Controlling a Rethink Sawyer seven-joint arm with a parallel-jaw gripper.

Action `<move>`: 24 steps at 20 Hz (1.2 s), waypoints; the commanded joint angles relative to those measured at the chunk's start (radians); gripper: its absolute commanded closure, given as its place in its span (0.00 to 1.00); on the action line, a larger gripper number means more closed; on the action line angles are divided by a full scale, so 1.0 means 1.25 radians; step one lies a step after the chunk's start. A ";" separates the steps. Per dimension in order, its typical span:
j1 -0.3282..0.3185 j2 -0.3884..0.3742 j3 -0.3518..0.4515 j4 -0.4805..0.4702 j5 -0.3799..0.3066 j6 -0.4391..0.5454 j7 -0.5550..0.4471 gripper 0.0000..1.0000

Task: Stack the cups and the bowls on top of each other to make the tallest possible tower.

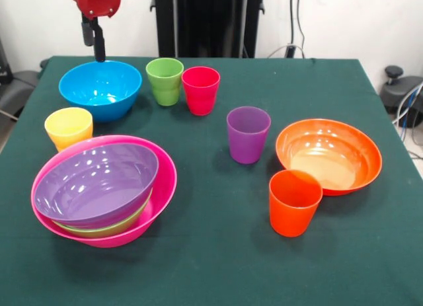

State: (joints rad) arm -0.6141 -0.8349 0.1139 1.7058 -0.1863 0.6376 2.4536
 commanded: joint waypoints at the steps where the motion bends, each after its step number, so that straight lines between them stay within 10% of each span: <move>1: -0.072 -0.035 0.122 0.031 -0.086 0.127 -0.348 0.00; 12: -0.086 -0.073 0.123 0.109 -0.102 0.102 -0.291 0.00; 24: -0.143 -0.081 0.127 0.306 -0.131 -0.138 -0.196 0.00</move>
State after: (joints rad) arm -0.7883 -0.9778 0.1953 1.9059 -0.2486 0.6198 2.3288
